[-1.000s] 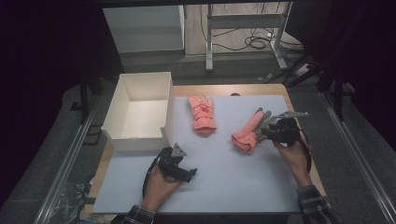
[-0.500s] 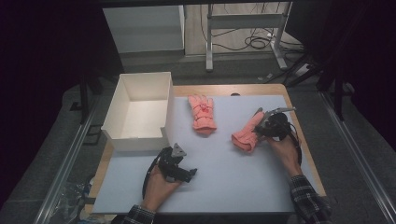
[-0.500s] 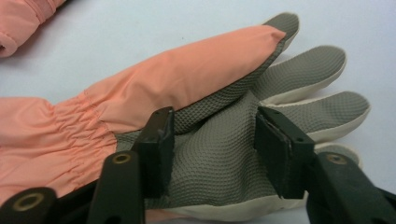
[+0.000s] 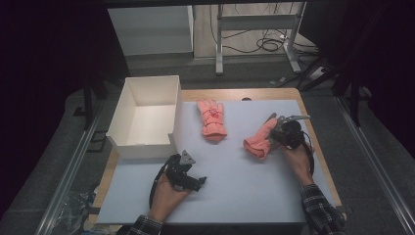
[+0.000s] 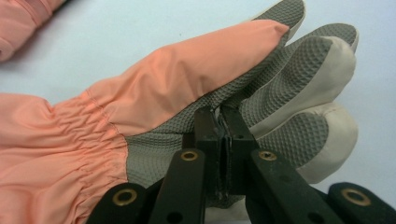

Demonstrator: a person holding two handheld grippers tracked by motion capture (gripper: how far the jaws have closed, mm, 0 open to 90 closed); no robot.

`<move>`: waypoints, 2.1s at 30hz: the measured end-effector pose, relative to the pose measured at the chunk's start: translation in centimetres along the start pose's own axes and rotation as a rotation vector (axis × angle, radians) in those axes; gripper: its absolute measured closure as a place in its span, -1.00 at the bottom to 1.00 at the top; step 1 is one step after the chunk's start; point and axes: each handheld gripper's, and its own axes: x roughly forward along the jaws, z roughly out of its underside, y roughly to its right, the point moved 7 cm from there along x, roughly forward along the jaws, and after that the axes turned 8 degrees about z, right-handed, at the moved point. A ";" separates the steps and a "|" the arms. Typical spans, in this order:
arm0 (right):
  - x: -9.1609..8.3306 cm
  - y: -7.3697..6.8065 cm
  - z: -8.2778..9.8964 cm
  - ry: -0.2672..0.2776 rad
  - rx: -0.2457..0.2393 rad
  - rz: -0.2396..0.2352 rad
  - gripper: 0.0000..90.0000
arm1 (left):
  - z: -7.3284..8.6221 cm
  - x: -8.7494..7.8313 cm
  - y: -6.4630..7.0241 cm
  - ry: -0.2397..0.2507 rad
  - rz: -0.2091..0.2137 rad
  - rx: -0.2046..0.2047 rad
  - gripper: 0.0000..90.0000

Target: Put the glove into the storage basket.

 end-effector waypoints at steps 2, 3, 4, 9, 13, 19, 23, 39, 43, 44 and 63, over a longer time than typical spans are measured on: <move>-0.2 0.1 -0.1 0.005 0.016 -0.016 0.94 | 0.0 0.0 0.0 0.000 0.000 0.000 -1.00; -0.3 0.1 -0.2 0.009 0.021 -0.024 0.95 | 0.0 0.0 0.0 0.000 0.000 -0.001 -1.00; -0.4 0.2 -0.3 0.012 0.028 -0.032 0.95 | 0.0 0.0 0.0 0.000 0.000 -0.001 -1.00; -1.2 0.1 -0.5 0.027 0.037 -0.059 0.95 | 0.0 0.0 0.0 0.000 0.000 0.000 -1.00; -2.0 -0.2 -0.9 0.040 0.040 -0.084 0.96 | 0.0 0.0 0.0 0.000 0.000 0.000 -1.00; -3.8 -0.8 -1.7 0.067 0.034 -0.143 0.96 | 0.0 0.0 0.0 0.000 0.000 0.000 -1.00; -5.1 -1.8 -2.0 0.081 0.002 -0.196 0.96 | 0.0 0.0 0.0 0.001 0.000 -0.001 -1.00; -8.8 -7.3 0.0 0.087 -0.197 -0.450 0.96 | 0.0 0.0 0.0 0.003 -0.001 0.001 -1.00; -9.1 -9.0 1.4 0.063 -0.281 -0.518 0.96 | 0.0 0.0 0.0 0.000 -0.001 0.005 -1.00; -9.0 -9.3 1.6 0.059 -0.296 -0.531 0.95 | 0.0 0.0 0.0 -0.001 -0.001 0.005 -1.00; -5.6 -10.9 3.2 0.024 -0.419 -0.537 0.66 | 0.0 0.0 0.0 0.000 0.000 0.000 -1.00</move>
